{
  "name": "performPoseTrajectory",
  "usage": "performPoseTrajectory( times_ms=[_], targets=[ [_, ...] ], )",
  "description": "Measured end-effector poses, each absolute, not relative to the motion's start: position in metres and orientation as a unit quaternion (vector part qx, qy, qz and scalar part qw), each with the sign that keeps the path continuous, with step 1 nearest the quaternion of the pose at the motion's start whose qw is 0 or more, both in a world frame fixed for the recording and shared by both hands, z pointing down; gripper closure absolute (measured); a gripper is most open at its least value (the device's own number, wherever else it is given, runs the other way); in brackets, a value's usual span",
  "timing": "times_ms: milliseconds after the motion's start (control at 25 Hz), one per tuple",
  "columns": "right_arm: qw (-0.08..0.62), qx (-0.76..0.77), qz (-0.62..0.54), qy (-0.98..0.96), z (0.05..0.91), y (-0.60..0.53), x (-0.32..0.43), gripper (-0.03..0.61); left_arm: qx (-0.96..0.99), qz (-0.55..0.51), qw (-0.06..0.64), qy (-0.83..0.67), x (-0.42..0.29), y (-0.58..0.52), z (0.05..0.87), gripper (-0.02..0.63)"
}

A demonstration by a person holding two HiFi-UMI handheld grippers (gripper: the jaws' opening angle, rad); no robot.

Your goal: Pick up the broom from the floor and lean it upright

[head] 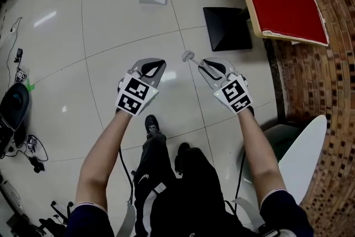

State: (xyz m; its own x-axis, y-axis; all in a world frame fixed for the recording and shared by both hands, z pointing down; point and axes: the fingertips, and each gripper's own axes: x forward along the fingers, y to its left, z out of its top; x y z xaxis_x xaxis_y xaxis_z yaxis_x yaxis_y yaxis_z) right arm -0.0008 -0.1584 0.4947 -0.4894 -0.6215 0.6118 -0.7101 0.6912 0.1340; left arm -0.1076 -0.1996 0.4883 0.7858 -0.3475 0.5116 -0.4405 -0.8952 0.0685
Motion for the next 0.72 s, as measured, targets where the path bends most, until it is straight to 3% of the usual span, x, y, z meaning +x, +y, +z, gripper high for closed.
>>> performPoseTrajectory(
  times_ms=[320, 720],
  targets=[
    [0.280, 0.513, 0.083, -0.807, 0.388, -0.123, 0.093, 0.489, 0.966, 0.221, 0.061, -0.123, -0.009, -0.179, 0.384, 0.613],
    [0.199, 0.687, 0.154, -0.682, 0.340, -0.050, 0.189, 0.489, 0.977, 0.208, 0.040, 0.028, 0.096, -0.107, 0.334, 0.613]
  ],
)
